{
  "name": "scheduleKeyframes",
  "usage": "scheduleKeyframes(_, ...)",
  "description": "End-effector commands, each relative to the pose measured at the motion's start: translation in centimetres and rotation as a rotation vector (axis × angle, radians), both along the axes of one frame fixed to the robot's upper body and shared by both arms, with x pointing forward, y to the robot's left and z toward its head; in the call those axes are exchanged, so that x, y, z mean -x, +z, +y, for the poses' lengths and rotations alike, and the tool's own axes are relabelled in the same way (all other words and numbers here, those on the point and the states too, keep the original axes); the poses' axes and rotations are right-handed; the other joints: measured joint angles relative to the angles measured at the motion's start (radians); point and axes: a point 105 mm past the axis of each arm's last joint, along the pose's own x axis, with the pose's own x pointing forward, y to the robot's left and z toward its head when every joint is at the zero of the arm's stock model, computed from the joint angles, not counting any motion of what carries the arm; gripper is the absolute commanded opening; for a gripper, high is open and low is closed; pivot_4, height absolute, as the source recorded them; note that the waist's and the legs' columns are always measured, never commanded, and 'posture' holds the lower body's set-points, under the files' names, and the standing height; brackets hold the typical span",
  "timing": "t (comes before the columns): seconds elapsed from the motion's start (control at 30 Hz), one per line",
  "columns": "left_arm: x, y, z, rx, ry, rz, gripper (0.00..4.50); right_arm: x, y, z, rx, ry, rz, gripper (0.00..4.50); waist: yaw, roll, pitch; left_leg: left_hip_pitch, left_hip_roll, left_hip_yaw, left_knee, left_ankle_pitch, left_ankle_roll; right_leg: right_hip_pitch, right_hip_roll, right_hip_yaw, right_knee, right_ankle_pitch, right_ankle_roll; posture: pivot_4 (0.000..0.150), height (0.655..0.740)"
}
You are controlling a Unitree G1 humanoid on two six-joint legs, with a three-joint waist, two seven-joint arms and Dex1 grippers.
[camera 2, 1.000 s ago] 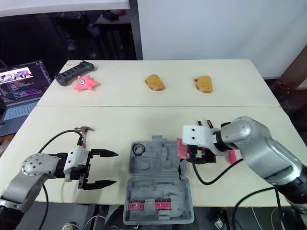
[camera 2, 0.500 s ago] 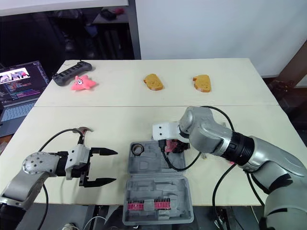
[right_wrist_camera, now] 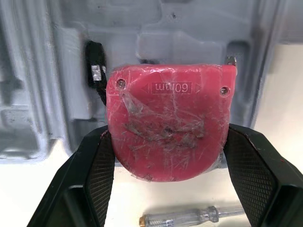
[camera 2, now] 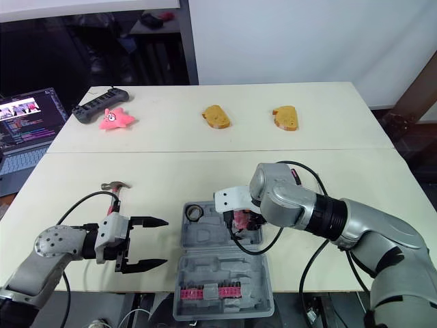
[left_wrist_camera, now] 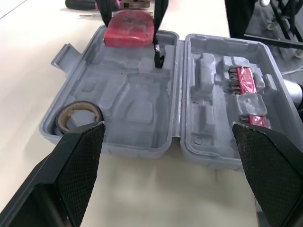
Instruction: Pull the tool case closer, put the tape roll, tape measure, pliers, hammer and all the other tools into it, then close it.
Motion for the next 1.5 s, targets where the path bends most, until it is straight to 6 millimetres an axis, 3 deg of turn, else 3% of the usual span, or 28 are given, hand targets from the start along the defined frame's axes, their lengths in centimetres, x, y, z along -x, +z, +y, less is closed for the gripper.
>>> scheduleKeyframes(0.03,0.3,0.7,-0.4,0.004,-0.015,-0.042,4.50,-0.6,0.1,0.1,0.013,0.015,-0.042,2.90,0.000,0.000,0.000,0.000,0.000,0.000,0.000,0.000,0.000,0.000,0.000,0.000,0.000,0.000,0.000,0.150,0.7400)
scheduleKeyframes(0.47,0.5,0.9,-0.5,0.006,-0.005,-0.039,4.50,-0.7,-0.7,0.7,-0.002,0.004,-0.044,2.90,0.000,0.000,0.000,0.000,0.000,0.000,0.000,0.000,-0.001,0.000,0.000,0.000,0.000,0.000,0.000,0.150,0.7400)
scheduleKeyframes(0.5,0.5,0.9,-0.5,0.006,-0.005,-0.038,4.50,-0.7,-0.7,0.7,-0.004,0.004,-0.044,3.91,0.000,0.000,0.000,0.000,0.000,0.000,0.000,0.000,-0.001,0.000,0.000,0.000,0.000,0.000,0.000,0.150,0.7400)
scheduleKeyframes(0.57,0.5,0.9,-0.5,0.005,-0.005,-0.037,4.50,-0.6,-0.7,0.7,-0.005,0.005,-0.044,4.48,-0.001,0.000,0.000,0.000,0.000,0.000,0.000,0.000,-0.001,0.000,0.000,0.000,0.000,0.000,0.000,0.150,0.7400)
scheduleKeyframes(0.73,0.6,1.0,-0.7,0.007,-0.010,-0.035,4.50,-0.5,-0.1,1.3,-0.050,-0.009,-0.051,4.48,-0.001,0.000,0.000,0.000,0.000,0.000,-0.001,0.000,-0.001,-0.001,0.000,0.000,0.000,0.000,0.000,0.150,0.7400)
scheduleKeyframes(1.03,0.8,1.4,-0.8,0.004,-0.016,-0.033,4.50,0.5,3.4,0.7,-0.213,-0.049,-0.029,4.48,0.002,0.000,0.000,0.000,0.000,0.000,-0.001,0.000,-0.001,0.000,0.000,0.000,0.000,0.000,0.000,0.150,0.7400)
scheduleKeyframes(1.27,0.7,1.5,-0.8,0.000,-0.016,-0.032,4.50,1.6,3.4,1.1,-0.410,-0.060,0.043,4.48,0.003,0.000,0.000,0.000,0.000,0.000,-0.001,0.000,-0.001,0.000,0.000,0.000,0.000,0.000,0.000,0.150,0.7400)
scheduleKeyframes(1.37,0.6,1.5,-0.8,-0.002,-0.016,-0.032,4.50,0.7,3.0,1.0,-0.491,-0.072,-0.006,3.59,0.002,0.000,0.000,0.000,0.000,0.000,-0.001,0.000,-0.001,0.000,0.000,0.000,0.000,0.000,0.000,0.150,0.7400)
scheduleKeyframes(1.5,0.5,1.5,-0.7,-0.003,-0.016,-0.031,4.50,0.1,3.2,1.1,-0.594,-0.079,-0.032,1.64,0.002,0.000,0.000,0.000,0.000,0.000,-0.001,0.000,-0.001,0.000,0.000,0.000,0.000,0.000,-0.001,0.150,0.7400)
